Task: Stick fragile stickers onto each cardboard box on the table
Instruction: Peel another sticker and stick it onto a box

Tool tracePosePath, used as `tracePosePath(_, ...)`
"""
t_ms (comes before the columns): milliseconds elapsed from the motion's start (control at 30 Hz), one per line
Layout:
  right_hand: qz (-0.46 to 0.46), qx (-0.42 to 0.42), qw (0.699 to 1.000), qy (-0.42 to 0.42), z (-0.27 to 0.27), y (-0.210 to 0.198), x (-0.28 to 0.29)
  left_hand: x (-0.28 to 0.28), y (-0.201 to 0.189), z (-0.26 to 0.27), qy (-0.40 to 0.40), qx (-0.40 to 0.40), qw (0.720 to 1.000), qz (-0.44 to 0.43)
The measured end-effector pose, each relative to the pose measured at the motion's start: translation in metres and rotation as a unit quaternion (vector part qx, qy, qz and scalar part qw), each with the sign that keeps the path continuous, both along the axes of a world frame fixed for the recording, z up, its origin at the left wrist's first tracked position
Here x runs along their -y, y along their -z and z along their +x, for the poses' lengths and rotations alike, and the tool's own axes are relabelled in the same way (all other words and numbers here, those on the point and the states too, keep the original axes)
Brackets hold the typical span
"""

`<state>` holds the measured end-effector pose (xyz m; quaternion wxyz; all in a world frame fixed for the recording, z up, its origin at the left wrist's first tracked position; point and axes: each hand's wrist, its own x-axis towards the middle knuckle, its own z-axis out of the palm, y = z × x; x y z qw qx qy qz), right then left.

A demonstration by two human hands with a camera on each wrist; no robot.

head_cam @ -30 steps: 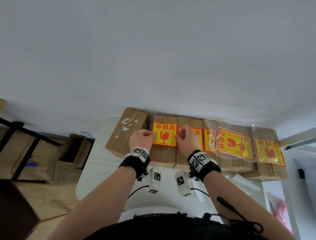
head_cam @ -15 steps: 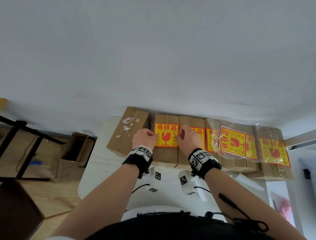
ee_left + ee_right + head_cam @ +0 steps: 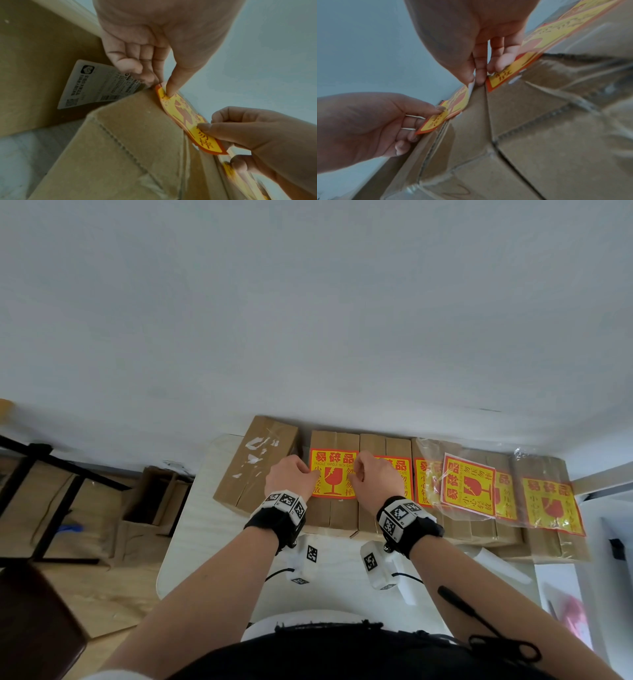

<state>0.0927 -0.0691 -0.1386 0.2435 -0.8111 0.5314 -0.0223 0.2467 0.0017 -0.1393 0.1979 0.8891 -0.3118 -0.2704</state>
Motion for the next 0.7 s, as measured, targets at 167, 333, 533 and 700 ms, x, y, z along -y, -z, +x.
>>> tracePosePath(167, -0.017, -0.027, 0.999, -0.028, 0.004, -0.007, -0.004, -0.003, -0.002, 0.003, 0.023, 0.032, 0.999, 0.018)
tracePosePath(333, -0.092, -0.053, 0.994, -0.035, -0.001, -0.006, -0.011, -0.007, -0.005, -0.004, 0.126, 0.149, 0.98, -0.037)
tracePosePath(533, -0.078, -0.117, 0.982, -0.123, -0.003, 0.014, -0.014, -0.004, 0.022, -0.022, 0.316, 0.189, 0.93, -0.004)
tracePosePath(700, -0.08, -0.162, 0.974, -0.139, -0.006, 0.027, -0.016, -0.007, 0.034, -0.024, 0.3, 0.153, 0.941, 0.026)
